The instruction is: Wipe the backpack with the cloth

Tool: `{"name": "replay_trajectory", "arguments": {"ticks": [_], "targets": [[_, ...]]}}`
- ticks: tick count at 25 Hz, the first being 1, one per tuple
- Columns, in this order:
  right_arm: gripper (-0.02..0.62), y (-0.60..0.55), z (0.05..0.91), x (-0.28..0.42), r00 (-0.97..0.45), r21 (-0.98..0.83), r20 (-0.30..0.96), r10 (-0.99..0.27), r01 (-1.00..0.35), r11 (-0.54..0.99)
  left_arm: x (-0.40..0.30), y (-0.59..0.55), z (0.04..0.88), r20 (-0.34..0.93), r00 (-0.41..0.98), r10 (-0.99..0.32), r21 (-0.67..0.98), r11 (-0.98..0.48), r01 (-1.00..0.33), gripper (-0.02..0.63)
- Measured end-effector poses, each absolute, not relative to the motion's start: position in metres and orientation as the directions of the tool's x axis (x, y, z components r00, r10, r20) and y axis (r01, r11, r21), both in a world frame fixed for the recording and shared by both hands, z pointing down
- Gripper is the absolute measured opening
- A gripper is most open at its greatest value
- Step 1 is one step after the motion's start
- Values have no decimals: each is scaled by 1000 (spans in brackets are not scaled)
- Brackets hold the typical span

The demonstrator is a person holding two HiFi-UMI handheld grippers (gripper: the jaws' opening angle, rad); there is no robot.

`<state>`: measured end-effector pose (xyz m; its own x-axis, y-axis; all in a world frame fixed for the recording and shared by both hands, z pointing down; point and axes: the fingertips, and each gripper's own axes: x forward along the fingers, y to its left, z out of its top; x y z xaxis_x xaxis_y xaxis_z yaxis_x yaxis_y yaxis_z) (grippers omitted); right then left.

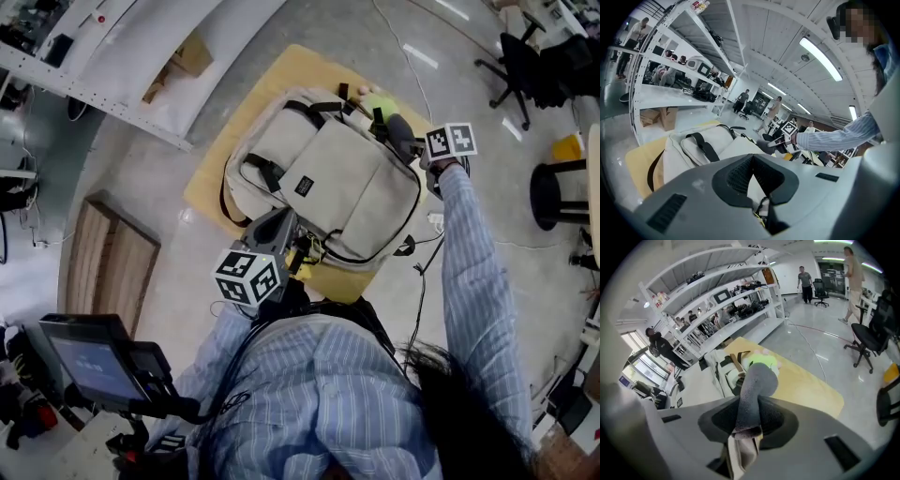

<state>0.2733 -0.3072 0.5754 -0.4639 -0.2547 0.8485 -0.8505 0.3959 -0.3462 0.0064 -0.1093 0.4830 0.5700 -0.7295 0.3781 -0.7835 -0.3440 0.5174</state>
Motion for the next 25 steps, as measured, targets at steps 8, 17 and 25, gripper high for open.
{"name": "replay_trajectory", "arguments": {"ticks": [8, 17, 25], "targets": [[106, -344, 560, 225, -383, -231, 881, -277, -860, 455, -33, -137, 488, 368, 575, -731, 526, -346, -777, 5], [106, -386, 548, 164, -375, -218, 880, -292, -864, 454, -75, -156, 490, 354, 597, -720, 543, -361, -758, 5], [106, -420, 552, 97, -306, -116, 920, -245, -810, 574, -113, -160, 493, 327, 571, -753, 589, -310, -746, 5]]}}
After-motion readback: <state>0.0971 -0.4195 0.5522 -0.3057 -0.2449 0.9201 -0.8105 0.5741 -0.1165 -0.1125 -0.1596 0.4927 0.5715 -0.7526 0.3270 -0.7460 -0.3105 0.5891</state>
